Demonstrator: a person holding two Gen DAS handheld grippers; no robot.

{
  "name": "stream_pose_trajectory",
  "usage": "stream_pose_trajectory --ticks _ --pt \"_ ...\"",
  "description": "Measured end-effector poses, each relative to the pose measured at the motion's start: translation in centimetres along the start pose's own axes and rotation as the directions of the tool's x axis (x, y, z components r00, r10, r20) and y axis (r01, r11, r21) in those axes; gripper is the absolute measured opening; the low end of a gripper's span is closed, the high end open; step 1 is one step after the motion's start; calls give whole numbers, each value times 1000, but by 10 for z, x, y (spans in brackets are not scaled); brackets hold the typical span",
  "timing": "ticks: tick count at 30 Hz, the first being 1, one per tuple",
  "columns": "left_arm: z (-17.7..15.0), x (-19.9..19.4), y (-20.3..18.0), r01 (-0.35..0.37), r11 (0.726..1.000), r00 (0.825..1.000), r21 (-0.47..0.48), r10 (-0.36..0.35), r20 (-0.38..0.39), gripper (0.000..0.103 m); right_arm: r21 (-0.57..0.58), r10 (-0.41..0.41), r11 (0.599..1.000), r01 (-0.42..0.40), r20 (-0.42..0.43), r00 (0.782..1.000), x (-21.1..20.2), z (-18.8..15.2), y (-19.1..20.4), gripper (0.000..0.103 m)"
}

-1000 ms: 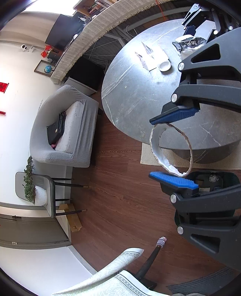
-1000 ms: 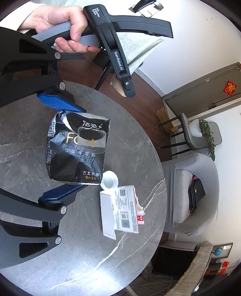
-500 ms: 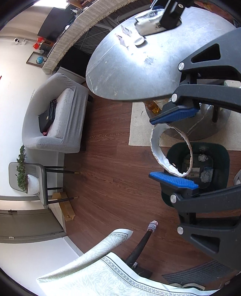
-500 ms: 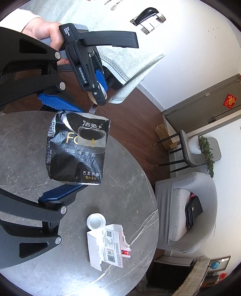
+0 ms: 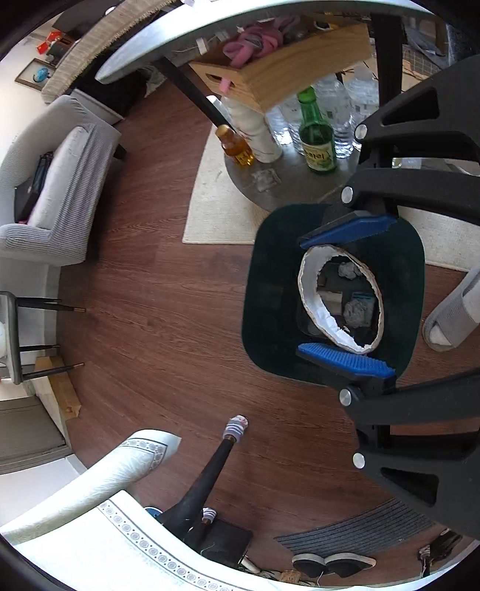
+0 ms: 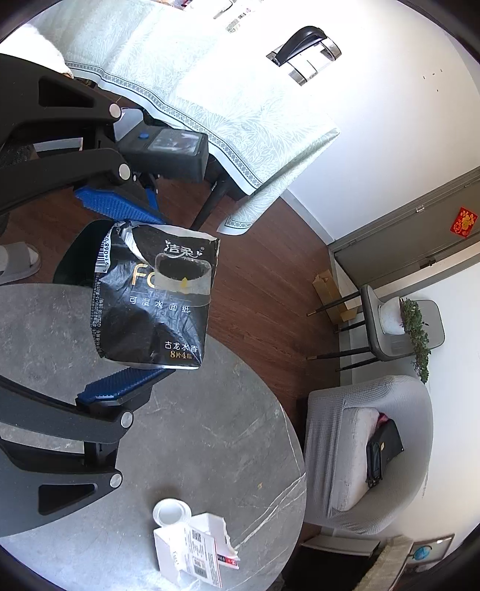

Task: Collect trash
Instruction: 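Open the left tool to drop the tape roll while the right tool releases the bag into the bin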

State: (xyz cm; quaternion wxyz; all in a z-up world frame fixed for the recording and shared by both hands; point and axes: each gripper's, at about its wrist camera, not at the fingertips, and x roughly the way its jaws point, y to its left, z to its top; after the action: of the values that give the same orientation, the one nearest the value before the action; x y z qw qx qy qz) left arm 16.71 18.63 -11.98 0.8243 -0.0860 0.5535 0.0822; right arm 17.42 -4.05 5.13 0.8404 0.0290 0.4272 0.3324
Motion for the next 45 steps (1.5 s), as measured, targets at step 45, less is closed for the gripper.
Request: stream_pose_trajectory --ticks 45 --pt "-8 -84 124 59 974 973 -219 -8 230 38 -173 -32 985 -16 -274 961 169 -42 103 72"
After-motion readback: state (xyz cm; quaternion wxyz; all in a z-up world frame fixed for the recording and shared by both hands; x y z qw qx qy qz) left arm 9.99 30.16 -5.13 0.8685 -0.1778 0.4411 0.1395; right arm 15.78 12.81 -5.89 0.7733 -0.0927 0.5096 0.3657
